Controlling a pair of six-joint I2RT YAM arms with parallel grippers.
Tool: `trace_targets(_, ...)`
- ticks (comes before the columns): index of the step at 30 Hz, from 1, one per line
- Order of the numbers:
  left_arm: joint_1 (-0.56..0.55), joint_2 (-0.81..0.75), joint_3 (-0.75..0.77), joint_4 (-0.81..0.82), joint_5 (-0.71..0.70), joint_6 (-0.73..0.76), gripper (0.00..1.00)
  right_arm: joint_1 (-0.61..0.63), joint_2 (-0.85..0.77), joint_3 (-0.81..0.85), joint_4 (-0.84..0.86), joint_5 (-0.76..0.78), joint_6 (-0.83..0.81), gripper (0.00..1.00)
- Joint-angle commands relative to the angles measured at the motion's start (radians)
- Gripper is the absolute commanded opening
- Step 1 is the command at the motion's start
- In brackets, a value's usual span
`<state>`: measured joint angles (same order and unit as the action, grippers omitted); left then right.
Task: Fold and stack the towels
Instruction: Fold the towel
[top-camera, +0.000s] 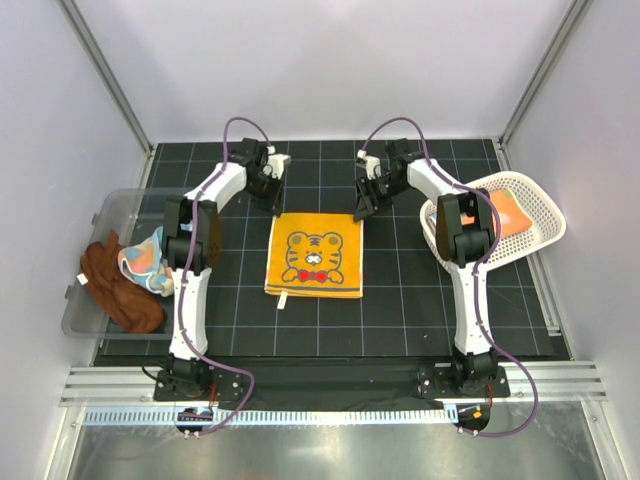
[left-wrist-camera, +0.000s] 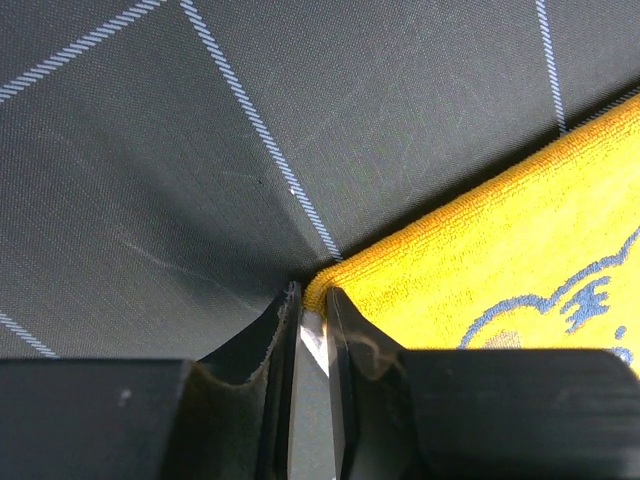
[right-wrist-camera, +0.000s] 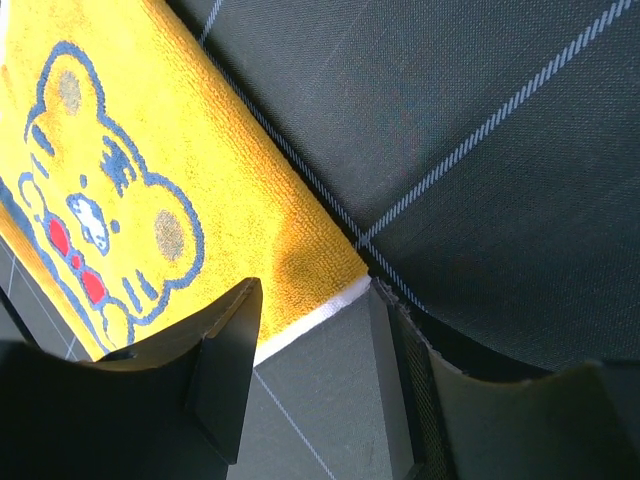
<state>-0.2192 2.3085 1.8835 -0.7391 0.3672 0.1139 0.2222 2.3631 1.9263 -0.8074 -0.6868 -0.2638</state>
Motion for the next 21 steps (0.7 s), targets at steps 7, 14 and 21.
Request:
trace_targets(7, 0.006, 0.015, 0.048, -0.037, -0.001, 0.018, 0.24, -0.003, 0.033, 0.043, -0.009, -0.071, -0.045, 0.53)
trace_targets(14, 0.004, 0.023, 0.060, -0.049, 0.019, 0.009, 0.09, -0.003, 0.044, 0.043, -0.009, -0.082, -0.045, 0.29)
trace_targets(21, 0.004, -0.004, 0.069, -0.071, 0.045, -0.074, 0.00, -0.003, -0.126, -0.106, 0.134, -0.016, 0.053, 0.01)
